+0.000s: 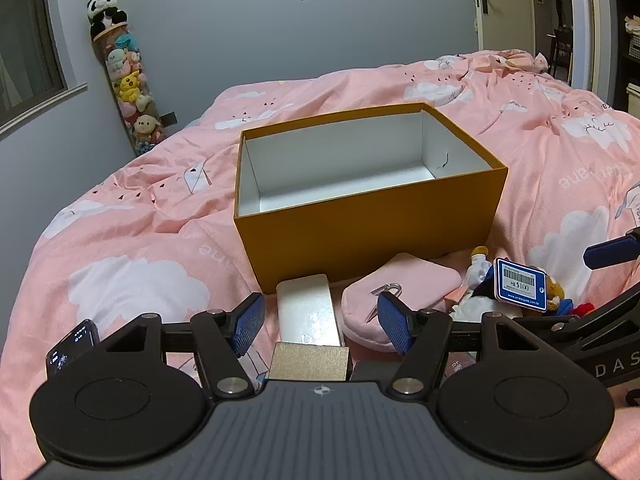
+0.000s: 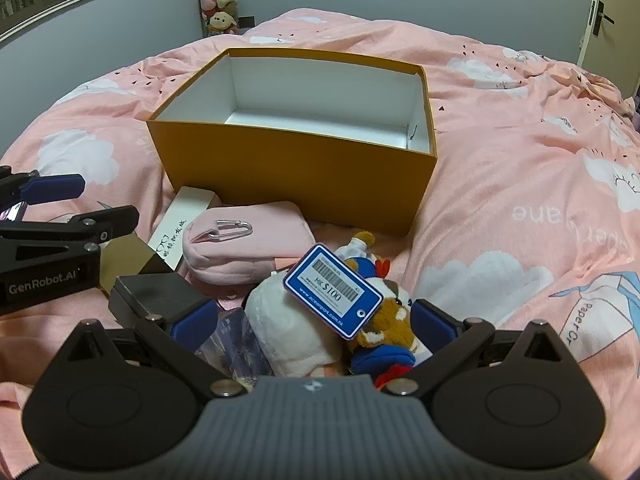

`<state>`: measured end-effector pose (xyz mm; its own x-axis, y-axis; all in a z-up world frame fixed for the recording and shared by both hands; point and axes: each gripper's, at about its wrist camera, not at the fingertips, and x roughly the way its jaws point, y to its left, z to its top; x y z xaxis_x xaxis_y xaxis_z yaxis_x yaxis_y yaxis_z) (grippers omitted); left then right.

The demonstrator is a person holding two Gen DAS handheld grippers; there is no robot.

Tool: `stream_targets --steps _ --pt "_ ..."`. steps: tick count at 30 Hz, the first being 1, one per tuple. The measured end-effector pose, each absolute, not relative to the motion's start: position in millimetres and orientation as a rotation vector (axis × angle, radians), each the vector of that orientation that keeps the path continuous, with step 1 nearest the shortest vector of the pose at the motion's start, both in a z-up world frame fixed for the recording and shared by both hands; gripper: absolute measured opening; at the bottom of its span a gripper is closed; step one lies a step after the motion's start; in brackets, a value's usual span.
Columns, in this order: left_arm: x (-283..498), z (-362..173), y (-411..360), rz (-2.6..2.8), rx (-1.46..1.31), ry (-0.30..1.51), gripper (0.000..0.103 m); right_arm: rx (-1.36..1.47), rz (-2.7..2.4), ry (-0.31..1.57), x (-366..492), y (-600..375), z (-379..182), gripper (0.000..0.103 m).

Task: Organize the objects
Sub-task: 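Move the right tool toward the gold box while the left tool approaches the white case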

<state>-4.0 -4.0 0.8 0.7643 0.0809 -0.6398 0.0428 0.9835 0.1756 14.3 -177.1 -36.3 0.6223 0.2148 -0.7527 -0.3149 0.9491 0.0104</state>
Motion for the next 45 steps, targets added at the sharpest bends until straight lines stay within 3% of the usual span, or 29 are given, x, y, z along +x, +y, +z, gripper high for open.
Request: stream_targets --steps 23,29,31,36,45 --pt "2.6 -4.8 0.3 -0.035 0.167 0.747 0.075 -0.111 0.291 0.904 22.5 -181.7 -39.9 0.102" --pt "11.6 -1.3 20.8 -0.051 0.107 0.81 0.061 -0.106 0.329 0.908 34.2 -180.3 -37.6 0.101" --pt "16.9 -0.9 29.8 -0.049 0.079 0.843 0.048 -0.114 0.358 0.908 39.5 -176.9 -35.5 0.095" --pt "28.1 -2.1 52.2 -0.096 0.001 0.951 0.044 -0.13 0.454 0.939 54.6 -161.1 -34.0 0.074" --pt "33.7 -17.2 67.6 -0.14 -0.023 1.099 0.045 -0.137 0.709 1.014 74.5 -115.0 -39.5 0.065"
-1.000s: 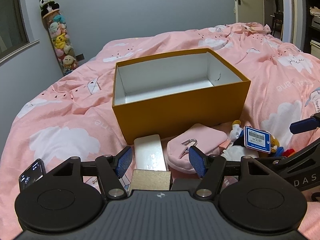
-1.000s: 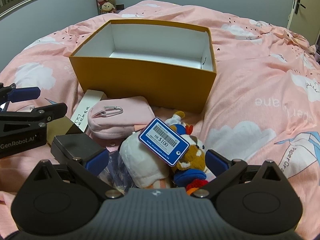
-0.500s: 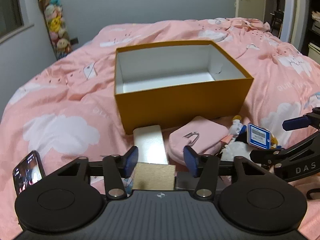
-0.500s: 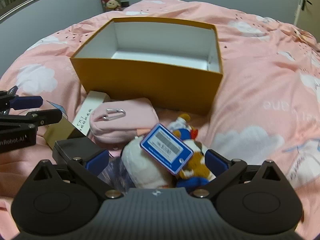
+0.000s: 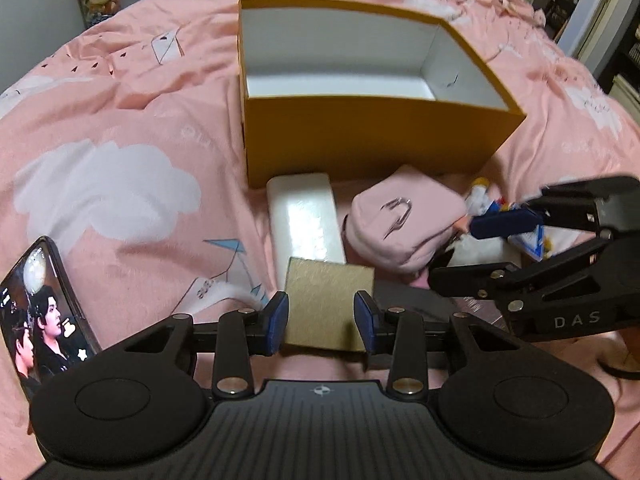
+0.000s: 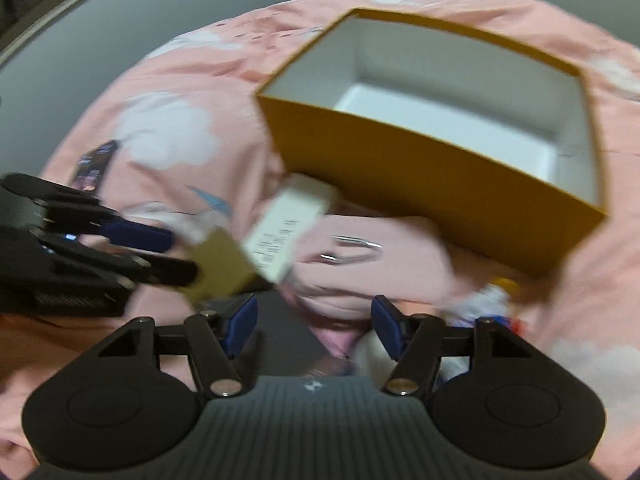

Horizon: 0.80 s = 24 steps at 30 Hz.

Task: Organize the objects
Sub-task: 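Move the right tool toward the gold box while the left tool approaches the white case, then close the right gripper on the small gold kraft box and lift it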

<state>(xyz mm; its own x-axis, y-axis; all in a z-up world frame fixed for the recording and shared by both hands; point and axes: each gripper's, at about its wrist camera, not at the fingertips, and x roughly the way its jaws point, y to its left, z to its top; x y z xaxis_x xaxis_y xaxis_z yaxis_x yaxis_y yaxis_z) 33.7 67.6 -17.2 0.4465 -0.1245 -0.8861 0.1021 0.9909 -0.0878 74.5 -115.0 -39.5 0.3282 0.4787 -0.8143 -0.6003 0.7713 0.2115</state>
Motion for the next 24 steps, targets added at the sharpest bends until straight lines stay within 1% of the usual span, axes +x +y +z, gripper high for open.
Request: stream_targets --steps 2,9,14,16,17,18,20,24 --pt "36.5 -19.7 70.1 -0.131 -0.015 1.126 0.045 -0.16 0.768 1.022 77.4 -100.7 -39.1 0.065" --pt "45.5 -22.2 85.9 -0.1 0.043 1.162 0.036 -0.333 0.933 1.02 79.4 -55.6 -41.8 0.065" --pt "45.8 -22.8 93.7 -0.117 0.023 1.168 0.035 -0.461 1.005 1.009 73.6 -34.2 -46.2 0.066" --pt "45.6 -22.9 94.9 -0.121 0.019 1.166 0.035 -0.514 1.024 0.975 65.5 -28.3 -46.9 0.064" --pt "45.5 -23.3 95.2 -0.124 0.017 1.165 0.035 -0.536 1.035 0.965 63.1 -25.5 -47.2 0.061" --pt "45.5 -23.4 95.2 -0.125 0.021 1.165 0.035 -0.558 1.045 0.956 60.2 -22.5 -47.6 0.056" --pt "46.5 -26.0 97.7 -0.125 0.021 1.169 0.035 -0.596 1.063 0.945 55.4 -16.9 -49.0 0.053" --pt "46.5 -28.4 101.7 -0.133 0.001 1.168 0.034 -0.66 1.077 0.919 48.9 -8.9 -53.5 0.054"
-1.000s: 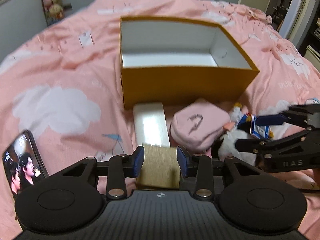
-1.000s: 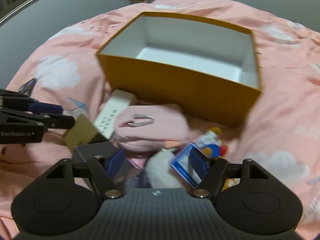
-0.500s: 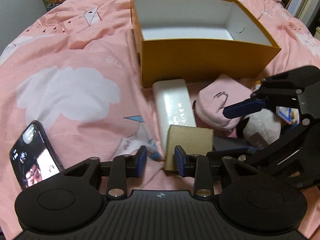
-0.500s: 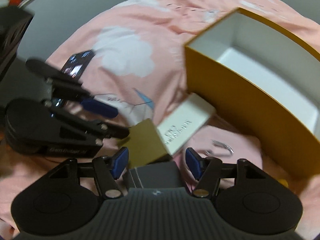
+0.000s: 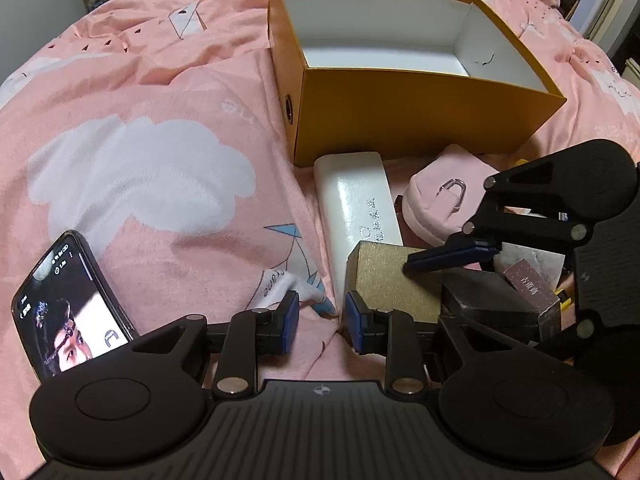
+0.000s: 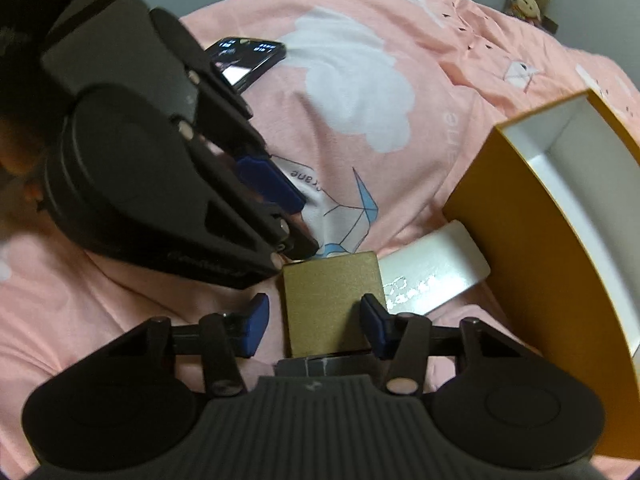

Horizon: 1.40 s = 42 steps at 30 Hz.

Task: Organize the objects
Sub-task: 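Close the right gripper on the small gold kraft box and lift it, then grasp the white glasses case with the left gripper and lift it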

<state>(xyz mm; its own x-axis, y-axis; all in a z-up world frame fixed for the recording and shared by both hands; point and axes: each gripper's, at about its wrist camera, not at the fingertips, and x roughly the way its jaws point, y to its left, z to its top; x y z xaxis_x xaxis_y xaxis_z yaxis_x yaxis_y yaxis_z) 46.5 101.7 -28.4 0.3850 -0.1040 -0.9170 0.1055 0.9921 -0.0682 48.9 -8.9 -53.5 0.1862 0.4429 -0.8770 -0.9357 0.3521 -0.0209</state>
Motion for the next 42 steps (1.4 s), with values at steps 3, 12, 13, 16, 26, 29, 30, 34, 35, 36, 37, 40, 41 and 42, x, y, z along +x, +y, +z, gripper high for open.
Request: stream_targets --steps 3,12,13,16,26,29,30,34,35,36,37,40,41,42 --pt "46.3 -28.0 104.0 -0.146 -0.01 1.165 0.033 -0.695 1.073 0.902 47.5 -4.9 -56.0 0.06" --pt "46.6 -28.0 113.0 -0.159 -0.053 1.156 0.031 -0.866 1.047 0.856 47.7 11.7 -76.6 0.059" --pt "46.1 -28.2 113.5 -0.16 -0.055 1.154 0.031 -0.845 1.067 0.918 53.2 12.3 -82.4 0.05" --pt "44.8 -28.0 115.3 -0.162 -0.064 1.149 0.031 -0.821 1.071 0.959 59.1 11.6 -91.1 0.048" --pt "42.2 -27.7 115.9 -0.164 -0.064 1.143 0.031 -0.755 1.069 0.915 69.0 0.4 -57.8 0.061" --pt "41.5 -26.1 114.7 -0.164 -0.06 1.141 0.031 -0.749 1.088 0.906 69.4 2.2 -53.5 0.057" --pt "41.5 -25.7 114.6 -0.166 -0.061 1.141 0.031 -0.754 1.09 0.901 64.5 3.4 -52.5 0.048" --pt "43.4 -24.3 115.3 -0.175 -0.085 1.14 0.031 -0.744 1.079 0.903 65.2 -0.5 -48.0 0.046" --pt "44.9 -23.9 115.5 -0.175 -0.095 1.14 0.031 -0.735 1.073 0.9 66.7 -2.1 -45.1 0.046" --pt "45.8 -23.2 115.4 -0.175 -0.103 1.138 0.031 -0.723 1.065 0.893 67.2 -6.2 -41.4 0.046" --pt "47.4 -22.2 114.9 -0.176 -0.114 1.132 0.031 -0.707 1.052 0.881 68.9 -11.6 -35.6 0.046" --pt "54.9 -21.1 112.0 -0.178 -0.16 1.121 0.037 -0.628 1.004 0.868 76.6 -34.0 -16.6 0.046" --pt "58.0 -21.7 110.3 -0.176 -0.174 1.12 0.04 -0.583 0.996 0.878 80.9 -41.8 -10.8 0.046" --pt "61.7 -22.9 107.9 -0.174 -0.183 1.121 0.045 -0.535 0.984 0.887 85.2 -50.5 -5.5 0.046"
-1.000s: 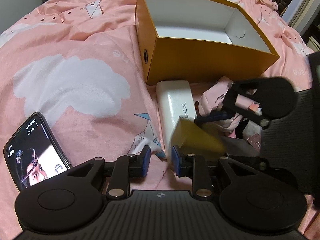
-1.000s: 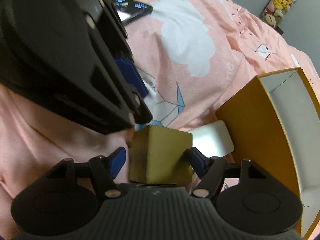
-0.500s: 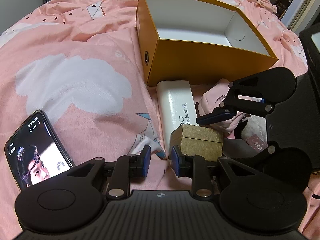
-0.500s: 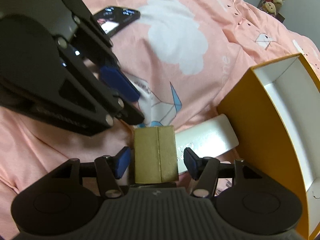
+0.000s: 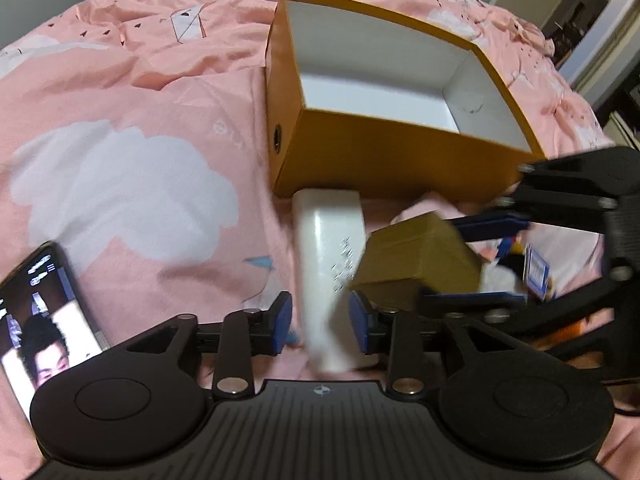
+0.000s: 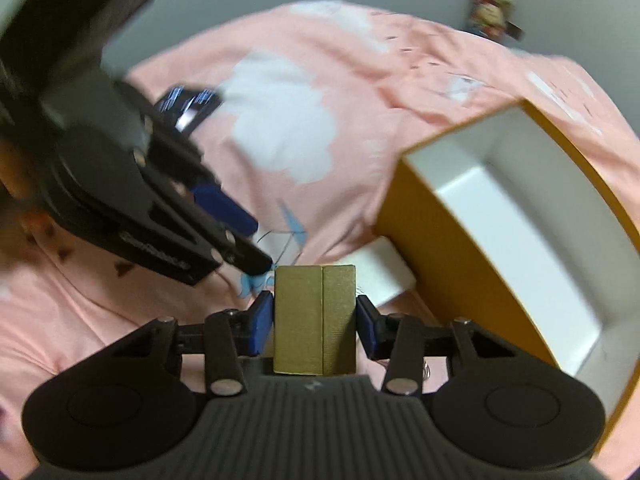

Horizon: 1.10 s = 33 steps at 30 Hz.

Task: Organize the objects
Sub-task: 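Grasp the white glasses case with the left gripper and lift it, then carry the white case with the left gripper while the right carries the gold box over the shoebox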

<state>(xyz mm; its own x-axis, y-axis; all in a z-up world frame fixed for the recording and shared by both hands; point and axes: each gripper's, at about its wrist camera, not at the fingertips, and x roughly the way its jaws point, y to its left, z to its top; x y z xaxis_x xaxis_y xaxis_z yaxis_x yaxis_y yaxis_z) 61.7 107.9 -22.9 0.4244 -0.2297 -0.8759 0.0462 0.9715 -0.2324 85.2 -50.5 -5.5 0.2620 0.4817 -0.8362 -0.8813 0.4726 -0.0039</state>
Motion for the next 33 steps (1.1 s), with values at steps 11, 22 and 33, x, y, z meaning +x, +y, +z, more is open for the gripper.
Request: stream_targets --steps 11,22,33 --pt "98.6 -60.0 71.7 -0.149 -0.145 1.216 0.058 -0.25 0.775 0.835 109.3 -122.7 24.1 0.046" --pt "115.2 -82.2 52.3 -0.093 -0.051 1.286 0.066 -0.189 0.743 0.87 127.3 -140.8 -4.4 0.046" --pt "120.3 -96.8 53.8 -0.072 -0.065 1.293 0.068 -0.156 0.727 0.909 137.5 -149.6 -23.0 0.046"
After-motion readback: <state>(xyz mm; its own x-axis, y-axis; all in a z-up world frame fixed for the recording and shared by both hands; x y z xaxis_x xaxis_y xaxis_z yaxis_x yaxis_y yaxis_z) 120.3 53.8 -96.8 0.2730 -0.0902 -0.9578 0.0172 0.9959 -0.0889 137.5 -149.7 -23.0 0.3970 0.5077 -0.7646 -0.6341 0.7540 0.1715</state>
